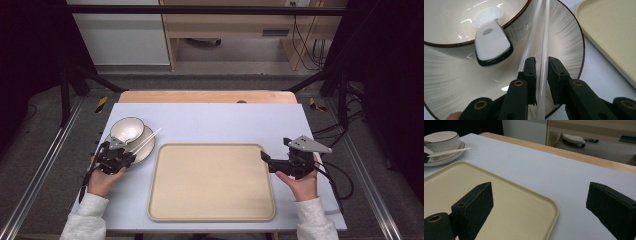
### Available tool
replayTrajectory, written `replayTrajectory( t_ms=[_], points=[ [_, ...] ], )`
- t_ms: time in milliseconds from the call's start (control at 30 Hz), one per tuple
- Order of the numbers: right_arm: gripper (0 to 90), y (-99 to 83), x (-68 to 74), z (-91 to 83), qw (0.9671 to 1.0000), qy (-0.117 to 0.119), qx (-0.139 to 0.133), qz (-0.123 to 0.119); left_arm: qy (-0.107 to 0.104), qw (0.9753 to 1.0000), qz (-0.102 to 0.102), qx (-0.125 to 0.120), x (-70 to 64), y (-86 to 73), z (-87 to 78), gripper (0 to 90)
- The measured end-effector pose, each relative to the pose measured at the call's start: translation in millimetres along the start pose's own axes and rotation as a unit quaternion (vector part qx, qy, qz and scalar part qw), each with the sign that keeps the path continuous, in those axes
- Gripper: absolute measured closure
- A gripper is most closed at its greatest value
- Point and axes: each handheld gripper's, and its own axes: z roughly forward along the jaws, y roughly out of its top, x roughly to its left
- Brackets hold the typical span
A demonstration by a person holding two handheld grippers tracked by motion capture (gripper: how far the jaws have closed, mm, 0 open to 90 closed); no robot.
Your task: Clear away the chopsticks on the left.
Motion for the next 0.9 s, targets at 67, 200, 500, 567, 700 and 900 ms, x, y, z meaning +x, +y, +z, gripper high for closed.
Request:
replayTrajectory(
  t_ms=[67,200,500,567,700,900],
  points=[
    [7.6,0.0,0.3,0.3,1.0000,0.000,0.002,0.001,-0.001,1.0000,0.003,0.002,-0.8,0.5,0.4,76.8],
    [7.7,0.1,0.7,0.1,1.0000,0.001,0.001,0.002,0.005,0.9996,0.016,0.021,-3.7,0.1,3.8,78.4],
    [7.7,0.0,1.3,0.4,1.0000,0.002,0.002,0.001,0.000,0.9996,0.015,0.022,-5.6,0.2,4.7,83.8],
    [7.7,0.1,1.3,0.3,1.0000,0.002,0.002,0.001,0.001,0.9997,0.013,0.020,-6.7,0.6,4.5,84.0],
    [7.7,0.5,1.2,-0.7,1.0000,0.002,0.000,0.002,-0.001,0.9998,0.012,0.014,-7.5,2.1,0.1,84.1],
    [7.8,1.1,0.2,-2.8,1.0000,0.001,-0.003,0.001,0.000,1.0000,0.005,-0.008,-15.0,7.5,-11.5,84.2]
  ],
)
